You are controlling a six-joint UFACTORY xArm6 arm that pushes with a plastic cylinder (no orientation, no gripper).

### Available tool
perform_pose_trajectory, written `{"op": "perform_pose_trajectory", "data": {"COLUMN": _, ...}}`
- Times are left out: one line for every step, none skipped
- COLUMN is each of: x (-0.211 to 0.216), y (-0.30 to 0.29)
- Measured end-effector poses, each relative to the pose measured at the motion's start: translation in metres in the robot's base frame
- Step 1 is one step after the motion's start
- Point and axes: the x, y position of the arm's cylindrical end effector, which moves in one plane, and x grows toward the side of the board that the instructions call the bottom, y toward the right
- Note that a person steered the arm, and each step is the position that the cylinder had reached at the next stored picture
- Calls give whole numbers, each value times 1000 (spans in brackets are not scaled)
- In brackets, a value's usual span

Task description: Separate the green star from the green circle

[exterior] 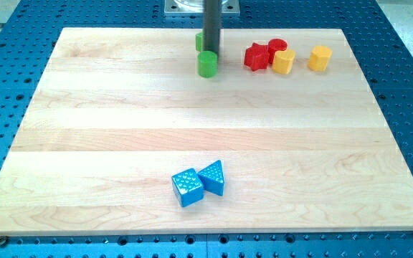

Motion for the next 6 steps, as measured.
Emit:
{"op": "perform_pose_trajectory", "data": {"x": -2, "y": 42}}
{"op": "perform_pose_trajectory", "data": {"x": -16, "y": 62}}
{"op": "perform_pose_trajectory", "data": {"x": -41, "y": 23}}
{"op": "perform_pose_trajectory", "data": {"x": -46, "y": -41}}
{"op": "perform_pose_trajectory", "data": {"x": -48, "y": -138}}
{"op": "perform_pose_trajectory", "data": {"x": -21, "y": -124}}
